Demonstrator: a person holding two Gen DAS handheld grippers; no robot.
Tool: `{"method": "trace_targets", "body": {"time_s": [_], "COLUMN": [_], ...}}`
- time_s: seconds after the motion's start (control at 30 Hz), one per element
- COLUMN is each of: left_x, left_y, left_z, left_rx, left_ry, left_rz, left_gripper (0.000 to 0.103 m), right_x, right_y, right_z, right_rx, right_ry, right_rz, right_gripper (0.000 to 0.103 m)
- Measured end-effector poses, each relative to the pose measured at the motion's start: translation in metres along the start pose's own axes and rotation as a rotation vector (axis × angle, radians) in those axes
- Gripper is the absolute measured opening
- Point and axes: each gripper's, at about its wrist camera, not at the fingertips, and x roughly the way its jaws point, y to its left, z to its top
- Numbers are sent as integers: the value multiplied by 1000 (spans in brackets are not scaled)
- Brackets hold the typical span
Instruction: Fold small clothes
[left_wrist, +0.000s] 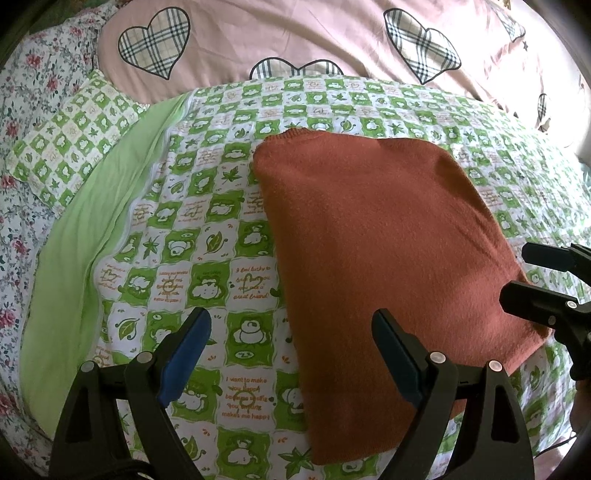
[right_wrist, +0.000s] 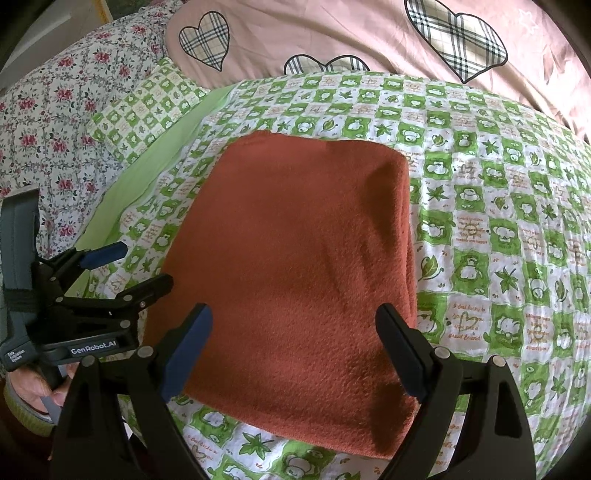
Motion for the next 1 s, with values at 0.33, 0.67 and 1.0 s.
{"method": "trace_targets", "body": {"time_s": [0.33, 0.67, 1.0], "left_x": [2, 8, 10], "left_y": [-1, 3, 5], "left_z": [4, 18, 20], "left_rx": [10, -7, -9], "left_ry": [-2, -3, 3], "left_rz": [-9, -22, -18], "left_gripper": [89, 89, 89], "right_x": [0, 2, 4], "right_y": [1, -6, -8], "right_z": [2, 14, 14], "right_rx": [2, -17, -15], "right_ry": [-5, -12, -7], "right_rz": [0, 1, -2], "right_gripper": [90, 90, 90]}}
